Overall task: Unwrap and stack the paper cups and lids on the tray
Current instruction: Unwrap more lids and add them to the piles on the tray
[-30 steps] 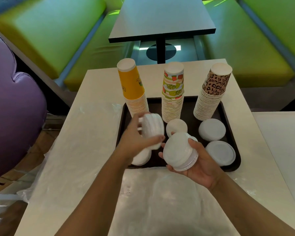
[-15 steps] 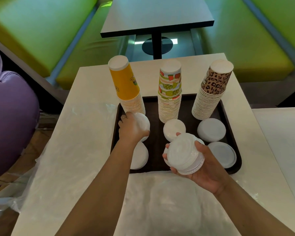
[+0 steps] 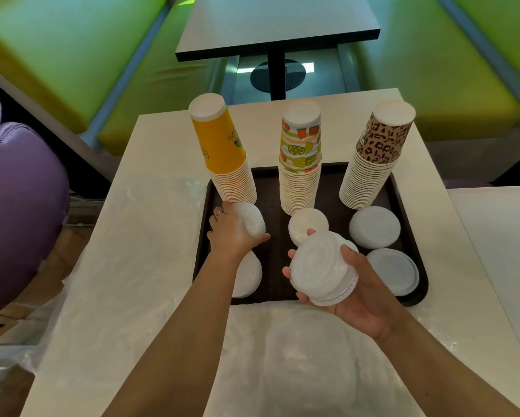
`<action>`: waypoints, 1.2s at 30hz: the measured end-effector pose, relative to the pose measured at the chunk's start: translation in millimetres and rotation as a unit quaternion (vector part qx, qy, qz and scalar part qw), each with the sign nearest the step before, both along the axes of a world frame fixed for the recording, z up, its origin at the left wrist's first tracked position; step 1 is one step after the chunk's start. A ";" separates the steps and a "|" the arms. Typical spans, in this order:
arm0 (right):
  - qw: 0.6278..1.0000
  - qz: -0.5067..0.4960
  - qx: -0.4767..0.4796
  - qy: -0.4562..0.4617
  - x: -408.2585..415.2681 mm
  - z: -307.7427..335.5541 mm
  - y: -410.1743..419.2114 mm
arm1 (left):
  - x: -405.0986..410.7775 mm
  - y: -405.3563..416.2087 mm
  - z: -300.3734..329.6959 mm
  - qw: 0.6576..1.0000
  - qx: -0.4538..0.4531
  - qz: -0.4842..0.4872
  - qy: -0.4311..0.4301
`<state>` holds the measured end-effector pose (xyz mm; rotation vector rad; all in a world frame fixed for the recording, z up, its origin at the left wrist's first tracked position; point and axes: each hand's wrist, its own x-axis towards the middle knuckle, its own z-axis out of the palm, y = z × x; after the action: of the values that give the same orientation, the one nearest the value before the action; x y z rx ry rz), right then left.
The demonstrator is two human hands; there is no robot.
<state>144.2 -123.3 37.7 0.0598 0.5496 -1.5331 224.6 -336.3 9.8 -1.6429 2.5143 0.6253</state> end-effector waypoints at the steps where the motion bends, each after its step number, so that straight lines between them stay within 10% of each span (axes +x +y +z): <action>1: 1.000 0.000 0.002 0.002 0.2 0.2 0.0 | 2.2 -0.3 2.8 1.000 0.004 -0.001 -0.003; 8: 1.000 0.004 0.019 0.022 0.8 7.5 3.6 | 28.9 44.7 84.7 0.937 0.140 -0.176 0.266; 14: 0.995 0.031 0.043 0.084 14.1 22.5 3.7 | 49.6 93.3 93.6 0.868 0.190 -0.401 0.222; 25: 0.998 0.047 0.032 0.020 37.9 45.4 4.0 | 77.0 92.9 85.3 0.903 0.155 -0.309 0.255; 36: 0.905 -0.122 0.248 0.323 40.1 29.2 1.3 | 92.8 63.9 80.5 0.979 0.027 -0.110 0.172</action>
<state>184.3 -121.9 66.9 0.0084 1.5073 -1.6084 317.4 -272.3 90.3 -1.3074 2.8298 1.0168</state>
